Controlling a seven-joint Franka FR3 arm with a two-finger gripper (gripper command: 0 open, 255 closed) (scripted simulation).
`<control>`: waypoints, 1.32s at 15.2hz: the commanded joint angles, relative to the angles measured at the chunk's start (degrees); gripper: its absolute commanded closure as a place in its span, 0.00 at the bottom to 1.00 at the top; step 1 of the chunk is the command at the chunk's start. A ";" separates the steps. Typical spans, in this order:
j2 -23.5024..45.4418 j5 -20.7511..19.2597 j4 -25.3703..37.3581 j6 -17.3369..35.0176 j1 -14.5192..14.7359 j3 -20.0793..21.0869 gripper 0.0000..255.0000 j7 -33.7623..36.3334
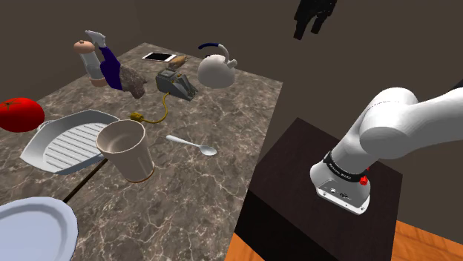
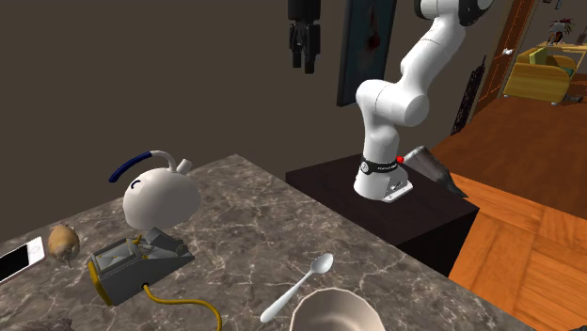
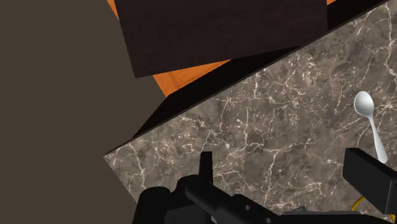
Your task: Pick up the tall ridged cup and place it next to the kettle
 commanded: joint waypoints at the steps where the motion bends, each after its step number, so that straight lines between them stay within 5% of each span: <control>1: 0.00 0.00 0.00 0.00 0.00 0.00 0.00 0.00; 20: 24.35 9.34 5.15 19.53 6.52 18.17 0.00 19.00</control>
